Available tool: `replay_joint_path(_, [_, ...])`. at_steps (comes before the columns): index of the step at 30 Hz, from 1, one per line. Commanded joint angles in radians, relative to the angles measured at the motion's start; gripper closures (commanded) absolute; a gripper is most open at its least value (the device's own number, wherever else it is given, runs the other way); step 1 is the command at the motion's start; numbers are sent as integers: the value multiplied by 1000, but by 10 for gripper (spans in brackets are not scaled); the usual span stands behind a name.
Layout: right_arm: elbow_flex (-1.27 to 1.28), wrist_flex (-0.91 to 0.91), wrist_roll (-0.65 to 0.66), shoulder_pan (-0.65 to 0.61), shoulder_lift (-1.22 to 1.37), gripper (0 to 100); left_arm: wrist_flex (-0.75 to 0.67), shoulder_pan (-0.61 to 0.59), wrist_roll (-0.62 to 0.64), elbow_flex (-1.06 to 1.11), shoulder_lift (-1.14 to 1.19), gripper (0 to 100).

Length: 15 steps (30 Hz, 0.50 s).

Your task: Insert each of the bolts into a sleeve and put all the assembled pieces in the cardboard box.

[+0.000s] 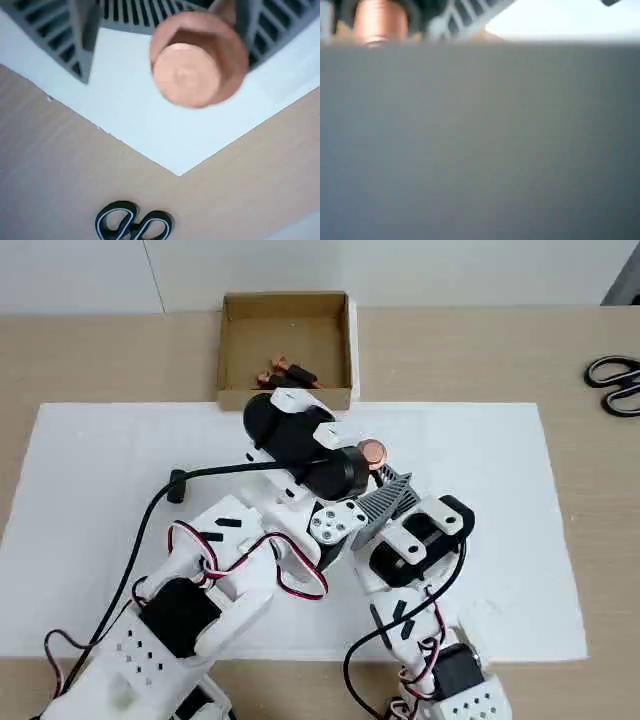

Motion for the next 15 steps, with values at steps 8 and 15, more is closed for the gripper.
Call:
replay_joint_path(8, [-63,150,-9,-1,-13,995,0,3,-2,-10,-8,816])
replay_joint_path(15, [-110,162,-12,53,-13,995,0,3,-2,-12,-9,816])
